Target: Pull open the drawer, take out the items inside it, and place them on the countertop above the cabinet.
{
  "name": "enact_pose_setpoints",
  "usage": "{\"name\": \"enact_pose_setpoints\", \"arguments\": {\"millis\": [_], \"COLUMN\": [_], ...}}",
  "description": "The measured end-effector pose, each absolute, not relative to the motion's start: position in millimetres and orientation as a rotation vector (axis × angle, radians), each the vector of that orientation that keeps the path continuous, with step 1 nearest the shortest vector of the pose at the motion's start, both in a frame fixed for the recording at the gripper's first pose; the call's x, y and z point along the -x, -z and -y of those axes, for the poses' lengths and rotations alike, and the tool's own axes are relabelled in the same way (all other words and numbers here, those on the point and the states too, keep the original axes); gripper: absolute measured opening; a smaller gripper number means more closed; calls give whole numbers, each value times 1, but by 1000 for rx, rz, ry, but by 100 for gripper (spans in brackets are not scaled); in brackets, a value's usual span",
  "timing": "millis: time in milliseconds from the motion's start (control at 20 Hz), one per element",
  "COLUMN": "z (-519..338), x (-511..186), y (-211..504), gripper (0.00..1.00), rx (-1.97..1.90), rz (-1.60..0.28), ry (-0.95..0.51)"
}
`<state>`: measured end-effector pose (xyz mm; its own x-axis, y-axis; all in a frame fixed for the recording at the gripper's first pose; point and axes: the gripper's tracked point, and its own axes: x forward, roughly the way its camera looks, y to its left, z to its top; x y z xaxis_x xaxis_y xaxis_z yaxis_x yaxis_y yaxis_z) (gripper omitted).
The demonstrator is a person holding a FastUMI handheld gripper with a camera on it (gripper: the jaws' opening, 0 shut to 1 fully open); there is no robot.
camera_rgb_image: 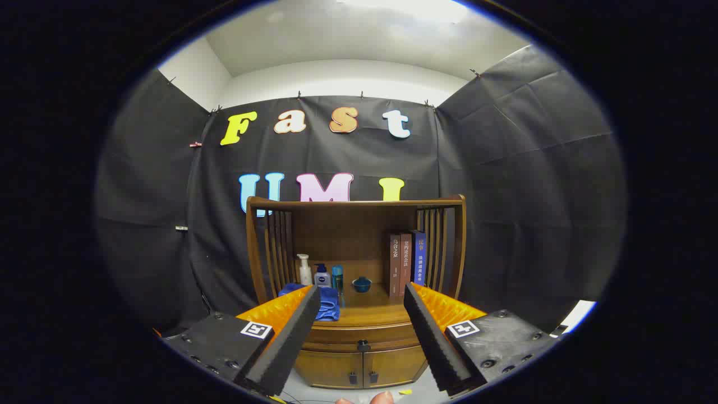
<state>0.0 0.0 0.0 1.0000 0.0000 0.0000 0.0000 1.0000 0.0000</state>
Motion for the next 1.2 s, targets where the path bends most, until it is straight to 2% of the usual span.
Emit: {"name": "enact_pose_setpoints", "arguments": {"millis": [900,1200], "z": [-3,-7], "x": [1,-23], "y": [4,58], "gripper": [98,98], "rx": [-3,-23], "rz": [-11,3], "ry": [-12,-38]}}
